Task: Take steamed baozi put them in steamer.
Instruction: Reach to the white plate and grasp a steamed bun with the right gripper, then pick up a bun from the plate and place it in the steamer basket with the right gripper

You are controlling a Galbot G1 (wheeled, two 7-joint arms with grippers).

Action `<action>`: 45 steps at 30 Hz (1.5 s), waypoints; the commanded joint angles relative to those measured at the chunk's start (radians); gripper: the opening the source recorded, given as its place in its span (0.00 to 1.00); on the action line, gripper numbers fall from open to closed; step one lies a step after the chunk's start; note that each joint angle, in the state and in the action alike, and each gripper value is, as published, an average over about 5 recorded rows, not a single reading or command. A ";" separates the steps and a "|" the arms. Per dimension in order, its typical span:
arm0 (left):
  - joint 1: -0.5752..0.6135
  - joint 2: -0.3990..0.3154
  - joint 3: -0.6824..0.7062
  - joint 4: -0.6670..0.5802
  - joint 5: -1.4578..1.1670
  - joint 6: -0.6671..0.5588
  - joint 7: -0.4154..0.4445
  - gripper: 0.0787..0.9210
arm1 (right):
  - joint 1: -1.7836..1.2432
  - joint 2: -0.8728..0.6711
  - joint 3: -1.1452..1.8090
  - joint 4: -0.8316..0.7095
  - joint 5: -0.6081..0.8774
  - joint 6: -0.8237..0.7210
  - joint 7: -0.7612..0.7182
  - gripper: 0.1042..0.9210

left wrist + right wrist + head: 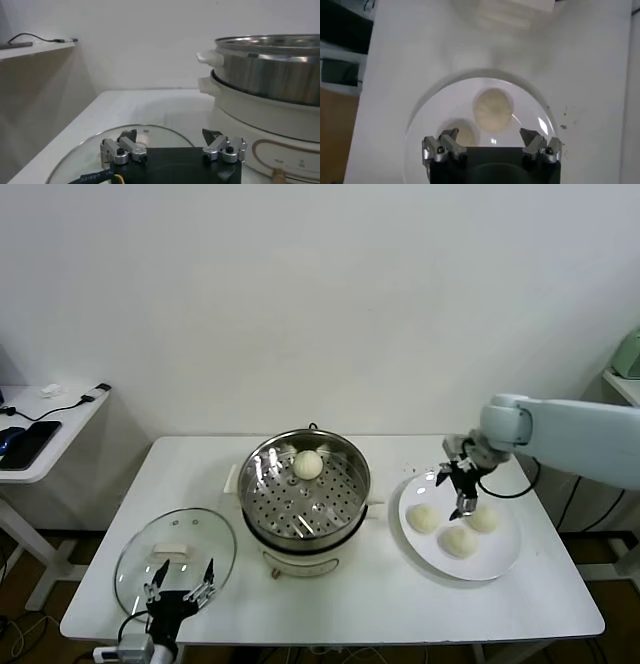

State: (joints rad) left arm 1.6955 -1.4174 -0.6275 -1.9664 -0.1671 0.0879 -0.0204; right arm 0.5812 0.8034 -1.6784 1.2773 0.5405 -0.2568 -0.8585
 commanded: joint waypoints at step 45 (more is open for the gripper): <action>0.030 -0.001 0.043 -0.041 0.037 0.000 0.000 0.88 | 0.498 0.121 -0.134 0.056 0.347 -0.080 -0.059 0.70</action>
State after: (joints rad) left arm 1.7239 -1.4217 -0.5886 -2.0036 -0.1356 0.0886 -0.0208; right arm 0.7668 0.8884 -1.6717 1.2663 0.7093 -0.3388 -0.8751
